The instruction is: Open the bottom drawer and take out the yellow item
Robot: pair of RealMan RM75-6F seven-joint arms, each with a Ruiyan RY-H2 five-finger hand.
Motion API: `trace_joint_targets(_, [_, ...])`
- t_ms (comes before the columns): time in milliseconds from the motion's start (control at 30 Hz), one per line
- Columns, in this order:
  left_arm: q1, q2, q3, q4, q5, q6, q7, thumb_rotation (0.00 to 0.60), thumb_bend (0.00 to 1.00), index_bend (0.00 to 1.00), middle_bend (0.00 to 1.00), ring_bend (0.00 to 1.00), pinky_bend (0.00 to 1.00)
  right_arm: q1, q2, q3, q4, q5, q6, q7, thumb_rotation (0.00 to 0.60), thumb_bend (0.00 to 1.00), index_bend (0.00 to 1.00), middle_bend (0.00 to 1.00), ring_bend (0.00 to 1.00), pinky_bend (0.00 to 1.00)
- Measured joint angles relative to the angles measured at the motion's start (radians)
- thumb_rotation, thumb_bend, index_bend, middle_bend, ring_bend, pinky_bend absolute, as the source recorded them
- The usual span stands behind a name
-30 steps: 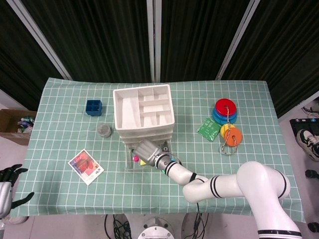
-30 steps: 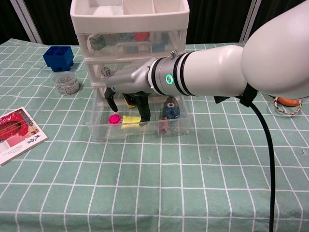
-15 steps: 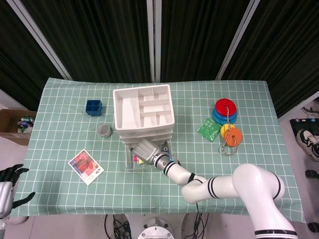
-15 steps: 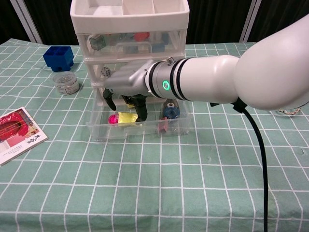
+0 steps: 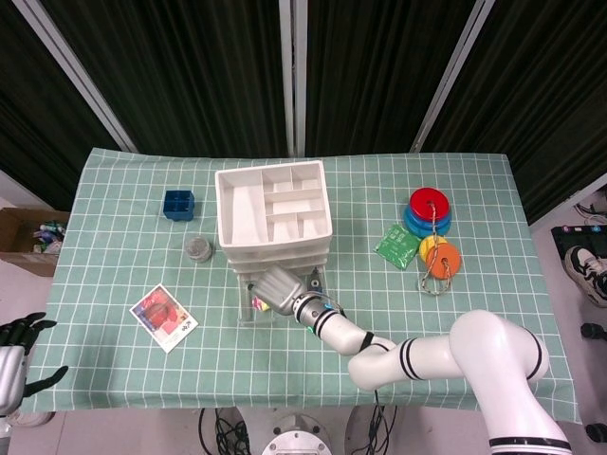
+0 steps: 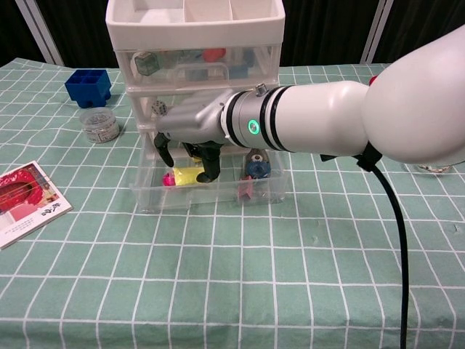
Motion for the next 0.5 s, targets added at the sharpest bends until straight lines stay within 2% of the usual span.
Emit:
trace_joint_targets(100, [-0.001,0.0,0.001,0.0,0.0,-0.003,0.0,0.6,0.05,0.3,0.21,0.19,0.21,0.005,-0.005,0.005,0.001,0.024,0.005,-0.011,0.6,0.05,0.31,0.86,0.88,1.0])
trace_joint_targets(300, [0.0,0.0,0.001,0.001,-0.002,-0.002,-0.003,0.6,0.05,0.3,0.21,0.19,0.21,0.015,-0.029,0.004,0.033,0.053,-0.006,-0.025,0.6,0.06,0.3,0.86,0.88,1.0])
trace_joint_targets(400, [0.001,-0.001,0.002,0.003,-0.002,-0.002,-0.004,0.6,0.05,0.3,0.21,0.19,0.21,0.017,-0.041,0.004,0.046,0.062,-0.014,-0.026,0.6,0.15,0.34,0.86,0.88,1.0])
trace_joint_targets(500, [0.002,-0.001,0.002,0.004,-0.002,0.0,-0.006,0.6,0.05,0.3,0.21,0.19,0.21,0.015,-0.045,0.009,0.05,0.06,-0.014,-0.019,0.6,0.28,0.47,0.87,0.88,1.0])
